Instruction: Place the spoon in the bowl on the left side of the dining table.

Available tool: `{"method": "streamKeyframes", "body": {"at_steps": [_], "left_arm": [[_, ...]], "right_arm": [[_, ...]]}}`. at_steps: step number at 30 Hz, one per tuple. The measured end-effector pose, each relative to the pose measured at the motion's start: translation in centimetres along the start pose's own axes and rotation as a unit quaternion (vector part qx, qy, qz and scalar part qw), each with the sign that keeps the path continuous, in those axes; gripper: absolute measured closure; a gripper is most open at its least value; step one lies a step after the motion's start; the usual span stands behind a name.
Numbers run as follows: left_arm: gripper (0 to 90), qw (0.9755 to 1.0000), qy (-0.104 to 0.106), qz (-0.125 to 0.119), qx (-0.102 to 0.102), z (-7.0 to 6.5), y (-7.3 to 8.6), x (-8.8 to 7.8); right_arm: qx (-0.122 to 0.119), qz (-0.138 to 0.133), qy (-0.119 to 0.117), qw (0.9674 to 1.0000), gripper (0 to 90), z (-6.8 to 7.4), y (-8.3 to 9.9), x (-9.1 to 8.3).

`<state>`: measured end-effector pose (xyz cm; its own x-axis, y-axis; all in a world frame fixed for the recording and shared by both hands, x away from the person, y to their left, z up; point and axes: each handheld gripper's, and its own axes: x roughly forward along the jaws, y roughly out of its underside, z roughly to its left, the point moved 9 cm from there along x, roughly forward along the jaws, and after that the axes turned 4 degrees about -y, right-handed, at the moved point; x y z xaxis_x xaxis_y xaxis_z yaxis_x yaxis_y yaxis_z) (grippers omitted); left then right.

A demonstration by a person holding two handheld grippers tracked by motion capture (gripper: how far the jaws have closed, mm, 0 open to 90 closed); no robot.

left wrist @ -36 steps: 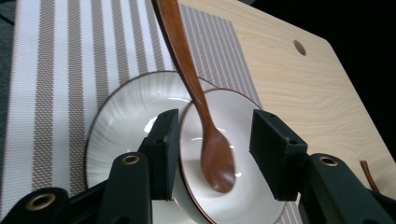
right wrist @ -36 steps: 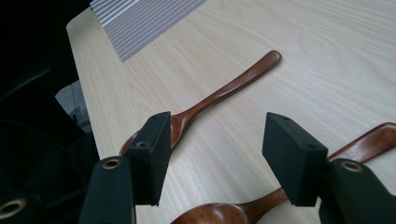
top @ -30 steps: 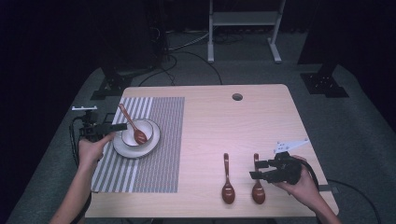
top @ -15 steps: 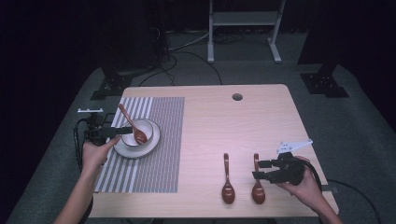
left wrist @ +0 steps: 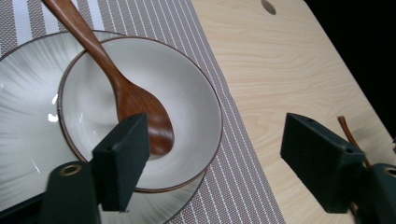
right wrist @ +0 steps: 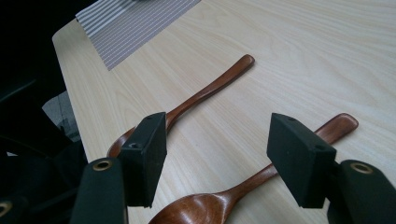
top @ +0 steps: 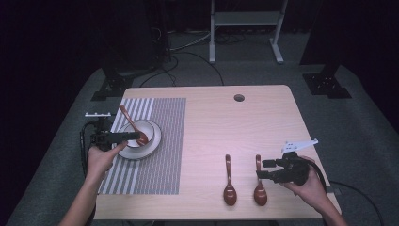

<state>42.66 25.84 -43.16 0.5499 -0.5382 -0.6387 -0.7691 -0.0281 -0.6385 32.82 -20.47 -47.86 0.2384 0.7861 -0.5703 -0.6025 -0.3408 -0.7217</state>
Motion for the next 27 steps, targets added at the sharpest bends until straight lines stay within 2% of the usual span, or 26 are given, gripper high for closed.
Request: {"method": "streamKeyframes", "body": {"at_steps": [2,4,15,22,26,27], "left_arm": [[20.3,1.0000,0.004,-0.001,-0.001,-0.3,0.1,0.1],[19.9,1.0000,0.000,0.003,0.009,-0.6,0.3,0.2],[18.8,0.9994,0.016,0.013,0.026,-2.5,1.2,0.8],[17.2,0.9991,0.019,0.016,0.035,-3.1,1.8,1.2],[16.9,0.9988,0.025,0.016,0.039,-3.5,2.2,1.3],[14.2,0.9985,0.032,0.017,0.042,-3.9,2.4,1.4]], "right_arm": [[-0.001,-0.001,0.000,1.0000,36.7,-0.1,0.0,0.0],[0.002,-0.002,0.002,1.0000,36.7,-0.3,0.0,-0.1],[0.009,-0.008,0.007,0.9999,36.6,-1.0,0.5,-0.4],[0.016,-0.010,0.009,0.9998,36.6,-1.2,0.8,-0.6],[0.019,-0.011,0.011,0.9997,36.6,-1.4,0.9,-0.7],[0.021,-0.012,0.013,0.9996,36.6,-1.6,1.0,-0.8]]}}
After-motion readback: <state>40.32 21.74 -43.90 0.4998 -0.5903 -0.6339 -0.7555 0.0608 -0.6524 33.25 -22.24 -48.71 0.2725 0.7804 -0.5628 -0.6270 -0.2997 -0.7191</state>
